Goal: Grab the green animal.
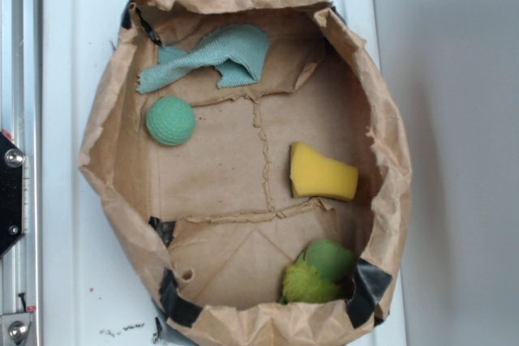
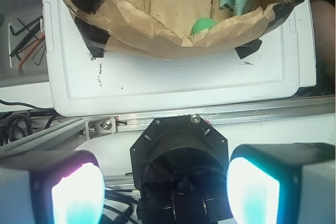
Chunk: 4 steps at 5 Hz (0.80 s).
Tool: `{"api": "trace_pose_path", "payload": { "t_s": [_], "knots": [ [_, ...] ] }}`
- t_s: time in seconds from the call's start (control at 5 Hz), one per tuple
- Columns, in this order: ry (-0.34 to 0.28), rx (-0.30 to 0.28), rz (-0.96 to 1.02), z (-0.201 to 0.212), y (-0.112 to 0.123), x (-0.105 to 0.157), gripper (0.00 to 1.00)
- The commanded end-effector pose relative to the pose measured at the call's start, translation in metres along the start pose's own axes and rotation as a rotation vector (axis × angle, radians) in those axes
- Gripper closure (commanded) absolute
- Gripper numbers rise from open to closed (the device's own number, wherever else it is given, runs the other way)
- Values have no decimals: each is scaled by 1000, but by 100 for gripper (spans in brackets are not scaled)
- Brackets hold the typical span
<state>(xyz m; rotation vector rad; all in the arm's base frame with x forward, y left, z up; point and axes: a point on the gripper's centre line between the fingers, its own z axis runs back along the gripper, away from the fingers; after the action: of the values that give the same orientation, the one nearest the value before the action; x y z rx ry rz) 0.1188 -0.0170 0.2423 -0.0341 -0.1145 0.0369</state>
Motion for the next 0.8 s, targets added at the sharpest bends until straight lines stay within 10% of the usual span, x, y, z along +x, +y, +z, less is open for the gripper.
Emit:
{"api": "trace_pose_path", "payload": {
  "t_s": [0.0,0.6],
  "knots": [
    [0,0,0,0,0,0,0],
    [98,20,222,-84,-2,105,0]
  ]
}}
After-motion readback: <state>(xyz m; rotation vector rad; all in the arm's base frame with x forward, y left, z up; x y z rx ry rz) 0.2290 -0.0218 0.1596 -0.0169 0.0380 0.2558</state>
